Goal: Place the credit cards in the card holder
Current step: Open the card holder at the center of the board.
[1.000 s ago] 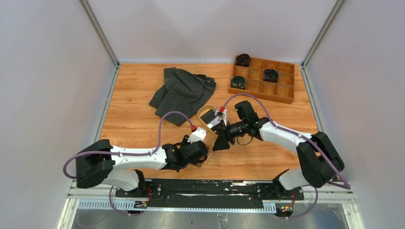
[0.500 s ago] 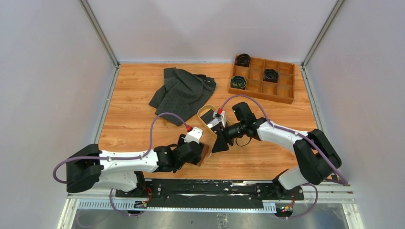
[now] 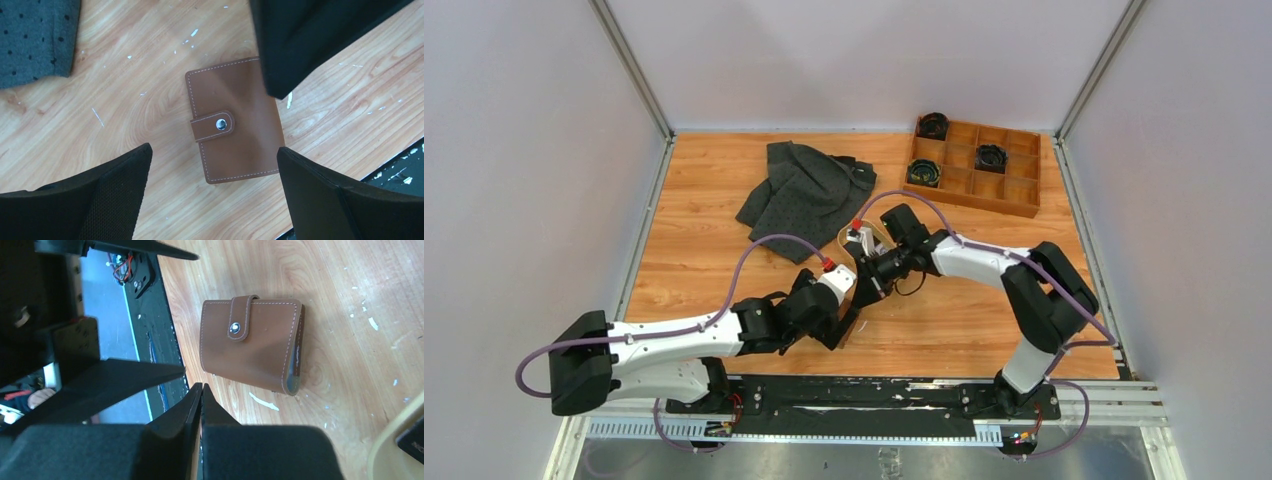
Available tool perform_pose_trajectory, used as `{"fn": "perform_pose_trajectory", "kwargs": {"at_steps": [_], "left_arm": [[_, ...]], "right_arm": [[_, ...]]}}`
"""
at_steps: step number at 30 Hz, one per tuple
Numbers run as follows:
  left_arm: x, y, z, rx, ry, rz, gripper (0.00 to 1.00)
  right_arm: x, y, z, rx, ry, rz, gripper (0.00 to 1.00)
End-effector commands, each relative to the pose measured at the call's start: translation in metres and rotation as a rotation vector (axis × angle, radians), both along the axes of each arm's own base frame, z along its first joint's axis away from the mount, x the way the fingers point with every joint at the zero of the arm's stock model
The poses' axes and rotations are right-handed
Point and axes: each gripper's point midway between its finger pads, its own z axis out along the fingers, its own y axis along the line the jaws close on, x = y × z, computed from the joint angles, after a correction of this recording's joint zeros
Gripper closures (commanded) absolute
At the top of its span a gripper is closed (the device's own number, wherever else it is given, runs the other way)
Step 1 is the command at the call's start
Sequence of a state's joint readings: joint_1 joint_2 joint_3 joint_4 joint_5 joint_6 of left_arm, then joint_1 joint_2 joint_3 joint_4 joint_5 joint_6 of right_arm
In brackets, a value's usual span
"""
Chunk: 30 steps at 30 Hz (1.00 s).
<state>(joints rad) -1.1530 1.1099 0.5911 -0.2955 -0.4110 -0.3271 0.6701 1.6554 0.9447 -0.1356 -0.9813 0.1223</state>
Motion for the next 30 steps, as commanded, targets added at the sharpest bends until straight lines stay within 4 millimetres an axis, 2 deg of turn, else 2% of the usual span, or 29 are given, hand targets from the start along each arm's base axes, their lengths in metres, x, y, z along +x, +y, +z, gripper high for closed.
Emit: {"fn": "perform_pose_trajectory", "kwargs": {"at_steps": [1, 3, 4, 5, 9, 13, 20, 30], "left_arm": [[0.002, 0.001, 0.005, 0.021, -0.036, -0.081, 0.0], [0.005, 0.001, 0.003, 0.012, -0.042, -0.074, 0.01], [0.007, 0.001, 0.002, 0.011, -0.041, -0.06, 0.05], [0.01, 0.002, 0.001, 0.012, -0.04, -0.042, 0.14], [0.016, 0.003, -0.004, 0.06, -0.019, 0.009, 0.27], [0.018, 0.003, -0.013, 0.125, 0.007, 0.011, 0.3], [0.025, -0.009, -0.014, 0.128, -0.021, -0.024, 0.31], [0.031, 0.0, -0.025, 0.156, -0.07, -0.01, 0.38]], "right_arm": [[-0.011, 0.011, -0.02, -0.135, 0.119, -0.025, 0.98], [-0.014, 0.013, -0.031, -0.186, 0.12, -0.023, 1.0], [-0.014, 0.013, -0.037, -0.212, 0.113, -0.028, 1.0], [-0.013, 0.013, -0.041, -0.237, 0.101, -0.036, 1.0], [-0.012, 0.009, -0.057, -0.307, 0.108, -0.066, 1.0], [-0.012, 0.007, -0.066, -0.338, 0.128, -0.076, 1.0], [-0.012, 0.005, -0.071, -0.356, 0.138, -0.082, 1.0], [-0.013, 0.003, -0.078, -0.382, 0.149, -0.082, 1.0]]}}
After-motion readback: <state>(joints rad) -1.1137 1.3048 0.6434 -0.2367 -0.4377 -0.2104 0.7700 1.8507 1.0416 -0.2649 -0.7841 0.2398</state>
